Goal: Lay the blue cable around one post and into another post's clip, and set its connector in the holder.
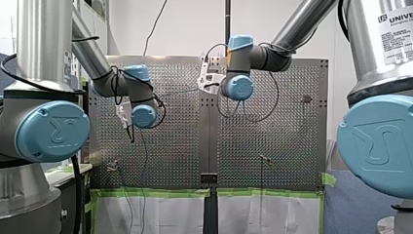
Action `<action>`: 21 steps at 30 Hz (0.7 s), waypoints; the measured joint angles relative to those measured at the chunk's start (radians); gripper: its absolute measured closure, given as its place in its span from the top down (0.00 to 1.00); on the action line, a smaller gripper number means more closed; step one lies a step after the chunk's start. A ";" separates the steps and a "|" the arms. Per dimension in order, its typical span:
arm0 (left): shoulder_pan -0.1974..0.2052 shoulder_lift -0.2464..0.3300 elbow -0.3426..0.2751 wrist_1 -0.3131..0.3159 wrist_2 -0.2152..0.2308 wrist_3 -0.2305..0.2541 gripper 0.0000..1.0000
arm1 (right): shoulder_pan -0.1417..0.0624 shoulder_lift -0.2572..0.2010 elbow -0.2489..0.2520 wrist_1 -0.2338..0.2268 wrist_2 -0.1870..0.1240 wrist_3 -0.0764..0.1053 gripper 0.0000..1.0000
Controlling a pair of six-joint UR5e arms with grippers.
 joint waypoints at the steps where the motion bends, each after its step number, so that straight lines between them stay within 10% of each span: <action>1: 0.008 0.008 0.001 -0.009 0.007 -0.005 0.01 | 0.000 0.000 -0.008 0.008 0.000 0.001 0.00; 21: 0.180 0.132 0.059 -0.181 0.101 -0.141 0.01 | -0.003 0.005 -0.151 0.080 -0.042 -0.004 0.00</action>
